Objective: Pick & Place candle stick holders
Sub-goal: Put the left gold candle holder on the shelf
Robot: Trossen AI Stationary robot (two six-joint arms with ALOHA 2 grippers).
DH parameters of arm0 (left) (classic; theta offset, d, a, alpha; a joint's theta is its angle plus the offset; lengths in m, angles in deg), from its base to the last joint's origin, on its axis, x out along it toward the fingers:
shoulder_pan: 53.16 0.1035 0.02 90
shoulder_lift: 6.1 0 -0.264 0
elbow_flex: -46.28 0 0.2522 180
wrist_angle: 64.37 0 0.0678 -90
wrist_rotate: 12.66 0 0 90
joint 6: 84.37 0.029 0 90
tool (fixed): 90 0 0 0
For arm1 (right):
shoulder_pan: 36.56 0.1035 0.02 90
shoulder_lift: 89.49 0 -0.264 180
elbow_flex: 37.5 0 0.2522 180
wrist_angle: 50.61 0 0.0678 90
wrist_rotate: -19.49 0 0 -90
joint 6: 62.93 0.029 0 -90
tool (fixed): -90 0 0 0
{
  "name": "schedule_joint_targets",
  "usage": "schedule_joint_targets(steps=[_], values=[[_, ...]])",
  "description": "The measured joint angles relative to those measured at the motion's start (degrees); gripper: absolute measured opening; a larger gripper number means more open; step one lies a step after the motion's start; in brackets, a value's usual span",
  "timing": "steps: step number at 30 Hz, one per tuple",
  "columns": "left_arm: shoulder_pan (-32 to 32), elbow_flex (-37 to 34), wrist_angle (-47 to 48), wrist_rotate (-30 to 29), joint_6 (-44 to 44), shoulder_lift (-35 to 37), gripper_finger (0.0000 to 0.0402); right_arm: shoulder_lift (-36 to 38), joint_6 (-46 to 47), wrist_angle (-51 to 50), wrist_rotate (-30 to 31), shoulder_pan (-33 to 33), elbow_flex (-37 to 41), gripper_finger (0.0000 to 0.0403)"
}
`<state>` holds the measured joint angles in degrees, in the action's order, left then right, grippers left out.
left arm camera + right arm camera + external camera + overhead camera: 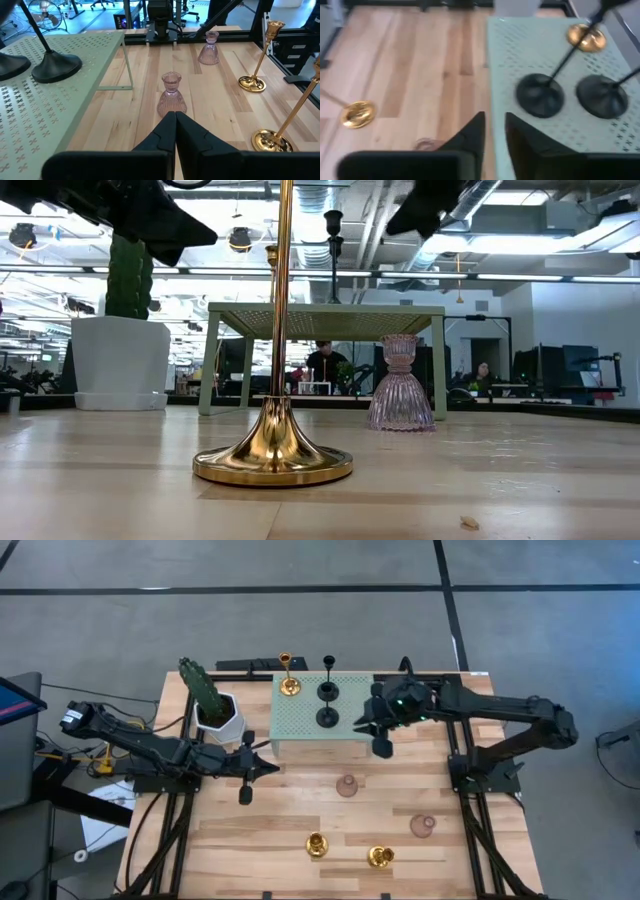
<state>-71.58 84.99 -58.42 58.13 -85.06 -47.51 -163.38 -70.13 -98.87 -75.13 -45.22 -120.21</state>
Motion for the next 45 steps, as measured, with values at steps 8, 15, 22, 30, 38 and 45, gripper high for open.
schedule_joint_targets(steps=[8, 15, 22, 30, 38, 45], values=[[0.00, 0.00, 0.01, 0.00, -0.01, 0.00, 0.0008, 5.20, -0.22, -1.99, 1.84, 8.49, 0.00, 0.0011], [0.01, 0.00, 0.01, 0.01, -0.01, 0.00, 0.0008, 5.76, 1.00, -7.09, 14.83, 17.88, 0.04, 0.0003], [0.01, 0.00, 0.01, 0.60, 0.30, 0.00, 0.0008, 6.82, 2.65, -4.17, 24.45, 25.03, 5.40, 0.0001], [0.01, -4.35, -5.34, 9.73, 0.46, -0.44, 0.0008, 12.34, 4.26, 12.70, 24.50, 28.65, 19.59, 0.0000], [-0.14, -8.80, -21.85, 20.73, 7.70, -9.17, 0.0008, 19.84, 3.81, 25.10, 28.74, 29.81, 30.68, 0.0000], [-0.12, -8.81, -36.64, 22.80, 10.50, -24.80, 0.0008, 26.03, 1.03, 33.73, 28.93, 29.32, 37.72, 0.0000]])
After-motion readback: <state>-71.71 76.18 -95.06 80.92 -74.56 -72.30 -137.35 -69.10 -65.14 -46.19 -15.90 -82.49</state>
